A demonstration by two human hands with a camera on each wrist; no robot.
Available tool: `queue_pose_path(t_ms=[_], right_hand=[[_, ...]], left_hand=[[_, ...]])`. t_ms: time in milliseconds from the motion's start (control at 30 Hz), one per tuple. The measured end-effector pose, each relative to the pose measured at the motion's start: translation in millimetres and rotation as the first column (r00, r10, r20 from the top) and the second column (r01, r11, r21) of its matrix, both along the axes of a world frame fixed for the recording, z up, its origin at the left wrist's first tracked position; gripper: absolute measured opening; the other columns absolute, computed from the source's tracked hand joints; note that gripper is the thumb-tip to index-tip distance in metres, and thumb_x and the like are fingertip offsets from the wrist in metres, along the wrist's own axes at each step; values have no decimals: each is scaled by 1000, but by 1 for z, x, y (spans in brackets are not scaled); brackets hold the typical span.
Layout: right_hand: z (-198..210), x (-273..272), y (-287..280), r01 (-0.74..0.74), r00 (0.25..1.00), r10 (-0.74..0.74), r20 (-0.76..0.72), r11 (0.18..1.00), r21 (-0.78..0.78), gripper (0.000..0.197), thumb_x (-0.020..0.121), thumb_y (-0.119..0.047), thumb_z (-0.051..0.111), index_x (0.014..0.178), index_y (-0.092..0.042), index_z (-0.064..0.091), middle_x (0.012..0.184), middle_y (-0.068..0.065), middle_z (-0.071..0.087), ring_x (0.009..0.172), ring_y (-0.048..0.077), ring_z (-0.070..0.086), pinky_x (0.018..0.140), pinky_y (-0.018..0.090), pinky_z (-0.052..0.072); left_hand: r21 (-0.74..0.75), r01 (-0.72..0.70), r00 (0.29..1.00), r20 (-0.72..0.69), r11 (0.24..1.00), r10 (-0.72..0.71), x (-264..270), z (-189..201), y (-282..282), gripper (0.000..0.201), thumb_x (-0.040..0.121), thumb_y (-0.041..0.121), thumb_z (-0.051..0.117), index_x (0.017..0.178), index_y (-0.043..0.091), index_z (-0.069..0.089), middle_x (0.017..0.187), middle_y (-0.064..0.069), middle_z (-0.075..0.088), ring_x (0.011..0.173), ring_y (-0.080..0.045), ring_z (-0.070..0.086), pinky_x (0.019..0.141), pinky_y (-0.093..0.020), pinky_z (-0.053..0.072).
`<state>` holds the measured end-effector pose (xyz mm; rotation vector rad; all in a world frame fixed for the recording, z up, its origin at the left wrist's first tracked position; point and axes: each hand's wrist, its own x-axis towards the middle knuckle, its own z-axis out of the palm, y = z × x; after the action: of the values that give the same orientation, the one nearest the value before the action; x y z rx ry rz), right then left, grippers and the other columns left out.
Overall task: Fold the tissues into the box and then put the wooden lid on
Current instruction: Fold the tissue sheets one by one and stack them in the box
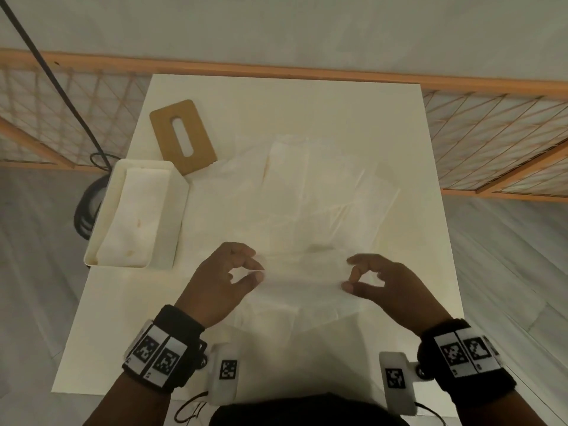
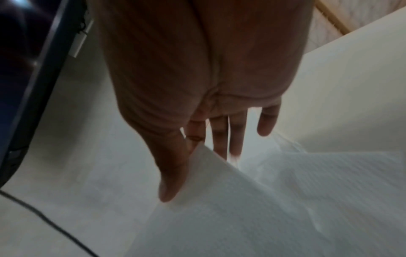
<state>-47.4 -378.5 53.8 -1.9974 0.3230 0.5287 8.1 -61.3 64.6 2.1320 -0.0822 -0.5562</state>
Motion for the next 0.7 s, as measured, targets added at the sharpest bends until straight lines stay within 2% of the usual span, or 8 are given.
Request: queue_pose_path(t_ms=[100,233,333,400,500,567,633,700], right_hand=[[-3,14,1,116,993,-112,-35,980,164,10,85,-25,81,84,-17,75,85,-5,76,77,6,66,79,26,49],[-41,36,7,61,997,-62,-42,998,-31,7,86,-25,80,82,-25,75,78,-13,73,66,-4,59,69,21,44],[-65,51,19,57,998,-59,-11,985,-162,8,88,-24,78,82,-26,72,81,-16,70,72,-7,58,63,8,40],[-75,59,26,73,997,-75,2,975,-211,5,89,-22,76,87,-22,71,87,-13,70,78,1,61,63,3,40],[-77,70,35,88,996,-85,21,944,-317,9,92,-27,72,97,-21,68,98,-7,68,91,14,64,67,10,42],[-74,84,41,103,993,-70,97,911,-399,17,94,-33,68,105,-21,66,104,-4,64,96,15,61,78,23,44],[-66,108,50,149,985,-104,136,911,-384,20,96,-35,66,108,-19,67,106,-2,67,99,18,63,81,26,45],[-59,138,62,109,994,-91,63,912,-395,25,97,-39,63,107,-17,69,108,2,72,102,23,66,81,26,45]], left_hand=[[-3,20,996,-91,1000,-20,8,-2,-1,8,94,29,69,89,29,76,87,16,75,83,-1,68,77,-17,48],[148,39,995,-98,988,-24,19,-38,-6,16,98,35,63,90,28,75,79,10,74,73,-9,69,76,-26,53],[275,30,998,-59,961,-14,21,-69,-8,16,99,35,62,92,26,73,80,9,73,74,-8,66,73,-24,48],[304,-11,1000,-18,953,17,21,-83,-11,12,99,31,62,90,27,69,81,8,70,76,-12,65,75,-28,51],[350,-36,997,71,936,12,18,-93,-17,5,97,27,63,101,25,65,98,7,61,87,-15,62,81,-35,54],[363,-31,996,92,931,-2,16,-96,-21,19,94,25,65,112,26,60,111,7,52,92,-16,60,80,-37,55],[380,-32,997,77,924,3,16,-95,-24,24,93,24,66,115,28,57,116,7,49,94,-17,60,80,-39,56],[399,-29,998,61,916,5,17,-95,-26,24,93,23,65,115,28,56,117,7,49,94,-18,61,81,-39,56]])
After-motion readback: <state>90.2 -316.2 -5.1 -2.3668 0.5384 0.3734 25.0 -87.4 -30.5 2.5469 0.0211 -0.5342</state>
